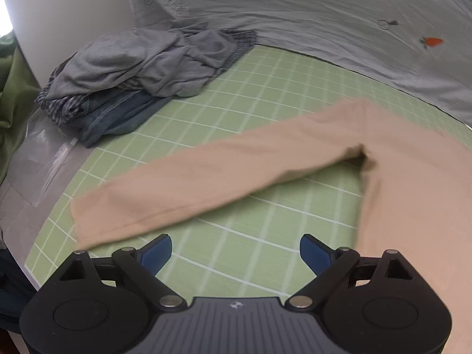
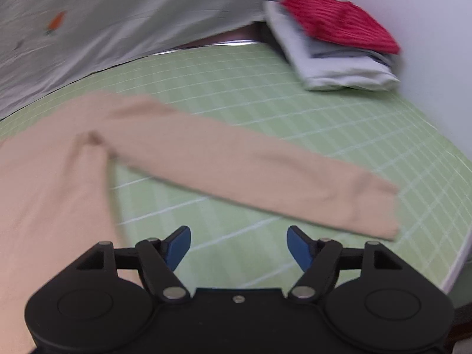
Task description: Fold clothes
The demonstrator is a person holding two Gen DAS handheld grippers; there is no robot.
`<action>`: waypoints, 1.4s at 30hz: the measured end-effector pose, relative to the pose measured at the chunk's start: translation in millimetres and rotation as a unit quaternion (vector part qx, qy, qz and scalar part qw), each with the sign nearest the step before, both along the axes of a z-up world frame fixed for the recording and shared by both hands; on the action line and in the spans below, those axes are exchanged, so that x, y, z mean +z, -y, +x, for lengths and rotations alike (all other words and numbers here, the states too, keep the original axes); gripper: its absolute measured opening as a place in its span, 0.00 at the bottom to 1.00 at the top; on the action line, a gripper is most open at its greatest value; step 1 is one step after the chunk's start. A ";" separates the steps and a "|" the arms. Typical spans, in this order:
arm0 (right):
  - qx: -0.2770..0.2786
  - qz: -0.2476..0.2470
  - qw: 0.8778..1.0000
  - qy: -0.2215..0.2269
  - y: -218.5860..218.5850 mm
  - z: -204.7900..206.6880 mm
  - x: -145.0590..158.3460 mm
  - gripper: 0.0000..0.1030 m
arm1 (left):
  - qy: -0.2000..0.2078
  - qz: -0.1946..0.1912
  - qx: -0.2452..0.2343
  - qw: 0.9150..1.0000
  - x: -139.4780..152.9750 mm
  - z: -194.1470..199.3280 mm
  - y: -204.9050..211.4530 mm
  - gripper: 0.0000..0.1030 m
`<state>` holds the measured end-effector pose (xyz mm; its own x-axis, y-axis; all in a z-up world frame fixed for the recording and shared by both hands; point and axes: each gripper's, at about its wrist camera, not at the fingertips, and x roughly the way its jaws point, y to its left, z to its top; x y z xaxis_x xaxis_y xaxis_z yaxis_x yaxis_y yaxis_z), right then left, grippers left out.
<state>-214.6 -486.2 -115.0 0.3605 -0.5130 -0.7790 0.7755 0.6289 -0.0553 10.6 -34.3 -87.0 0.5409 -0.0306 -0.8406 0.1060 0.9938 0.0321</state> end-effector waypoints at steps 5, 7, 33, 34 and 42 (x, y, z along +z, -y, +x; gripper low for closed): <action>0.083 -0.010 0.996 0.007 -69.3 77.3 8.1 0.80 | -0.010 0.018 0.027 0.999 -14.1 25.5 -48.8 0.91; 0.112 -0.010 0.993 0.022 -96.3 112.6 10.9 0.82 | -0.013 0.025 0.033 0.999 -18.1 34.3 -69.8 0.91; 0.190 0.028 0.981 0.022 -234.9 274.6 -17.0 0.87 | -0.058 0.022 0.046 0.997 -52.3 80.4 -162.5 0.96; 0.186 0.025 0.982 0.035 -234.3 274.3 -11.9 0.87 | -0.058 0.021 0.046 0.997 -52.8 80.6 -162.9 0.97; 0.212 0.029 0.976 0.037 -243.0 292.7 -13.1 0.89 | -0.062 0.010 0.048 0.997 -55.0 83.8 -167.7 1.00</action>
